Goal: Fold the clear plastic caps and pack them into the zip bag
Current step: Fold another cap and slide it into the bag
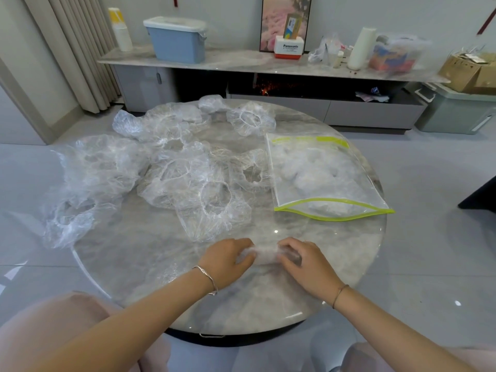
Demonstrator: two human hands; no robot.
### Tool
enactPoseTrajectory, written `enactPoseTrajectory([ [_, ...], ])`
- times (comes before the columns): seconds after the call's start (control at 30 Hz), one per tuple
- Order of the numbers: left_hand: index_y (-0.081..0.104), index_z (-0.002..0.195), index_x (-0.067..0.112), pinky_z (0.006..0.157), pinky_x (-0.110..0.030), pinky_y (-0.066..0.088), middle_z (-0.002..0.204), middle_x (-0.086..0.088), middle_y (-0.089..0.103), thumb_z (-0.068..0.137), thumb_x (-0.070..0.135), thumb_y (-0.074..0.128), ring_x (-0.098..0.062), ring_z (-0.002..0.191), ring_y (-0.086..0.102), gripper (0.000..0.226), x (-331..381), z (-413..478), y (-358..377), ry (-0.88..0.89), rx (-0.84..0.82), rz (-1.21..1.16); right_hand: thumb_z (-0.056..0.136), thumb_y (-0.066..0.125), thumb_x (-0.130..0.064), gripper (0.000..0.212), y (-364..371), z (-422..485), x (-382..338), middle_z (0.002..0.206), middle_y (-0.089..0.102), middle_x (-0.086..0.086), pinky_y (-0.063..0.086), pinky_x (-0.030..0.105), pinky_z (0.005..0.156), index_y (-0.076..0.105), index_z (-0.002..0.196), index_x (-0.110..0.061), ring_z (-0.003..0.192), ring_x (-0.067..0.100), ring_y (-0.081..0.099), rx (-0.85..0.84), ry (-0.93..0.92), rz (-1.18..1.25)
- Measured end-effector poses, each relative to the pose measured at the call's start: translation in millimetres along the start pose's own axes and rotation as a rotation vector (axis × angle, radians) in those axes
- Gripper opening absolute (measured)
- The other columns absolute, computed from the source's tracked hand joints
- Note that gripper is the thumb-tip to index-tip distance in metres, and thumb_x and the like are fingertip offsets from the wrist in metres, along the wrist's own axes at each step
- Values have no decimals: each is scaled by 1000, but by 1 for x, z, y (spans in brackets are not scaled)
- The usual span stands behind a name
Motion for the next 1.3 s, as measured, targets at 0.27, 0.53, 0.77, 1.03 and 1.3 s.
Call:
enactPoseTrajectory([
  [0.27,60,104,25,60,-17,40,62,11,52,88,40,57,-2,58,48,22,-7,-1,4,-156,-4,-45,75,78,-22,22,1,1,14,97,48,-16,38,9,75,57,82,-25,84,-2,50,14,148,57],
  [0.53,63,112,26,94,-26,36,118,7,59,84,48,55,-13,108,49,36,36,-7,1,454,253,297,77,73,-2,27,0,3,22,76,56,4,40,10,57,54,88,-18,60,8,48,8,450,454],
  [0.77,69,100,31,76,-13,39,89,16,69,84,47,53,-4,82,61,28,31,7,-9,194,272,53,86,65,-10,9,-8,0,18,73,58,1,39,19,49,57,89,-15,56,10,53,-18,706,986],
  [1.03,66,82,14,58,-12,43,53,12,62,85,14,67,2,49,51,3,33,26,6,-308,87,-919,75,74,-49,61,-4,2,1,114,65,11,45,37,91,59,121,-13,100,23,61,-173,558,1138],
  [1.3,63,90,14,65,-18,49,79,4,69,90,8,59,-5,65,60,7,33,48,2,-274,205,-854,85,67,-9,6,-38,6,30,84,68,10,51,20,58,67,90,-6,71,14,64,328,610,1062],
])
Point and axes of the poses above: each hand's wrist, its own z-axis towards the middle knuckle, its own y-axis out of the palm, x = y × z, the point moved 7 cm from there along z, towards the middle knuckle
